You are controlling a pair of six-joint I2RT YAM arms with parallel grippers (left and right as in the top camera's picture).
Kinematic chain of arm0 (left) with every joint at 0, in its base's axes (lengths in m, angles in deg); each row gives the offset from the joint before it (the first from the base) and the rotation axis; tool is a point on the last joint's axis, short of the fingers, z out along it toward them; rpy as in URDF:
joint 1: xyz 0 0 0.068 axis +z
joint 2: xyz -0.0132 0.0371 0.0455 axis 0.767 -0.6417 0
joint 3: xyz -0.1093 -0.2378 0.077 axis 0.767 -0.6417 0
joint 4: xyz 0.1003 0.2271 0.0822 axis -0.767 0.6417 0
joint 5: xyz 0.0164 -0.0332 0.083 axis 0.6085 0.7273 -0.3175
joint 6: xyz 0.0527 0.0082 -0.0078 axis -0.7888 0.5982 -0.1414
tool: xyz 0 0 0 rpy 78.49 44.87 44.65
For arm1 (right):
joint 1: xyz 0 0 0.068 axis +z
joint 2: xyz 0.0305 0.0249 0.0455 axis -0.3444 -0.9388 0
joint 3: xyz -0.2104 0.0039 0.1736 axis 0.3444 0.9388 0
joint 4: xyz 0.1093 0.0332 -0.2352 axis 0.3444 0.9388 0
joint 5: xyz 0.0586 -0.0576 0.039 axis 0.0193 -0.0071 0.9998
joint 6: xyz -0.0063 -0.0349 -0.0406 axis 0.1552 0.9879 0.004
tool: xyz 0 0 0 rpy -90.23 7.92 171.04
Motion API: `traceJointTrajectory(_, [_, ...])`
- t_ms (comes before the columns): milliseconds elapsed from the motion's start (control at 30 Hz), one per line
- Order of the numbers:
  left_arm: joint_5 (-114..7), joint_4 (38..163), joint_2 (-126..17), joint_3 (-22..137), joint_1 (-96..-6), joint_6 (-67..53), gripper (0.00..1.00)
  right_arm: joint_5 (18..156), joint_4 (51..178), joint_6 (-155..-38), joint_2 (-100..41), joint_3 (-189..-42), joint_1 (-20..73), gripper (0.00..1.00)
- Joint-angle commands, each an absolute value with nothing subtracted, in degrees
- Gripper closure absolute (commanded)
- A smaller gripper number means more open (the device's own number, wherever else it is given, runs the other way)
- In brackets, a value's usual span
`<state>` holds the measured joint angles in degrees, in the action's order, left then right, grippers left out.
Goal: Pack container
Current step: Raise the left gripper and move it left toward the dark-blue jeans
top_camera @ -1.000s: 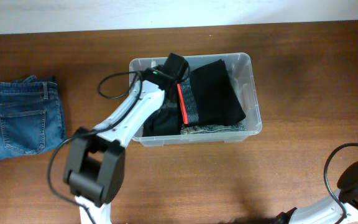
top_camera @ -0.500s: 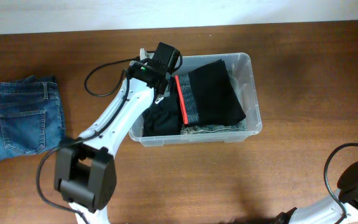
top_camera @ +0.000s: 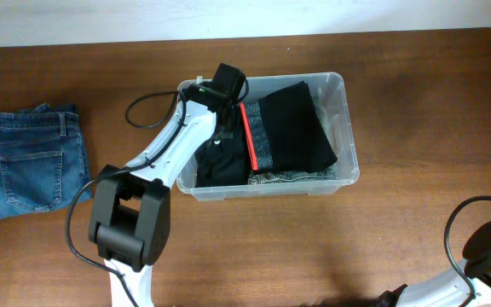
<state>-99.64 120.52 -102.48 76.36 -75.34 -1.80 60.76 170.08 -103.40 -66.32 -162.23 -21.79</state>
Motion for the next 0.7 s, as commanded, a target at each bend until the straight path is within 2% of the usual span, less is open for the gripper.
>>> traceJointTrajectory(0, [-98.8,121.4,-94.1,82.0,-74.5,-3.8,0.79,60.1,170.1,-103.6,-66.3,-162.4,-21.9,0.01])
traceJointTrajectory(200, [-98.7,122.9,-82.8,83.0,-69.0,-2.4,0.69,60.1,170.1,-103.6,-66.3,-162.4,-21.9,0.01])
traceJointTrajectory(367, [-97.2,129.2,-78.0,83.0,-56.8,3.6,0.65,60.1,170.1,-103.6,-66.3,-162.4,-21.9,0.01])
traceJointTrajectory(667, [-79.6,134.4,-78.0,81.0,-32.7,3.6,0.64,60.1,170.1,-103.6,-66.3,-162.4,-21.9,0.01])
